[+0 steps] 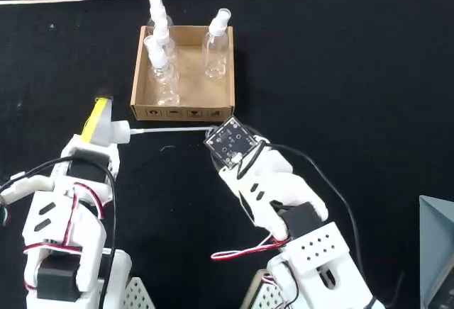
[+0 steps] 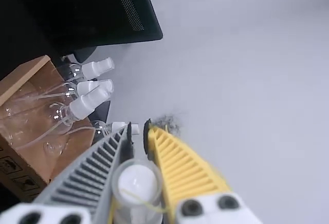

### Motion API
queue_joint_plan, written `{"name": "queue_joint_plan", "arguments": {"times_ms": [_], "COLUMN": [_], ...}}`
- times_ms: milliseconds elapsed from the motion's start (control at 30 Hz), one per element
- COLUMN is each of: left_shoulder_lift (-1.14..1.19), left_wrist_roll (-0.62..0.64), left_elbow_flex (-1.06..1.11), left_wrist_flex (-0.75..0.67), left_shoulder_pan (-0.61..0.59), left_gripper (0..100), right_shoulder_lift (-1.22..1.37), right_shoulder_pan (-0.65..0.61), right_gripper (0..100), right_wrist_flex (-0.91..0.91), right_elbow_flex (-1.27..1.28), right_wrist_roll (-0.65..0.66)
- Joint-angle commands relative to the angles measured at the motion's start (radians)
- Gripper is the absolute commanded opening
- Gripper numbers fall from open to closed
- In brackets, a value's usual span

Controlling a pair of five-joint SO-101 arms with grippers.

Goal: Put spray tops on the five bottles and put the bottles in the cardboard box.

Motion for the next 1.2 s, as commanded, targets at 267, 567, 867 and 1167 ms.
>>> {"name": "queue_joint_plan", "arguments": {"times_ms": [267,567,867,1167], "left_shoulder_lift": [-0.018,-0.018,-0.020,-0.020], "left_wrist_roll": [-0.018,-0.018,-0.015,-0.015], "left_elbow_flex": [0.022,0.114,0.119,0.027], "left_wrist_flex": [0.000,-0.109,-0.110,-0.015], "left_shoulder_pan": [-0.031,-0.061,-0.058,-0.058], "left_gripper": [3,3,3,3], "right_shoulder_lift": [-0.030,-0.030,-0.030,-0.030], "right_shoulder_pan": [-0.021,-0.051,-0.069,-0.069], "right_gripper": [1.2,1.2,1.2,1.2], "right_wrist_flex": [-0.137,-0.144,-0.144,-0.144], "right_elbow_flex": [0.035,0.042,0.044,0.044], "right_wrist_roll": [0.012,0.014,0.014,0.014]}}
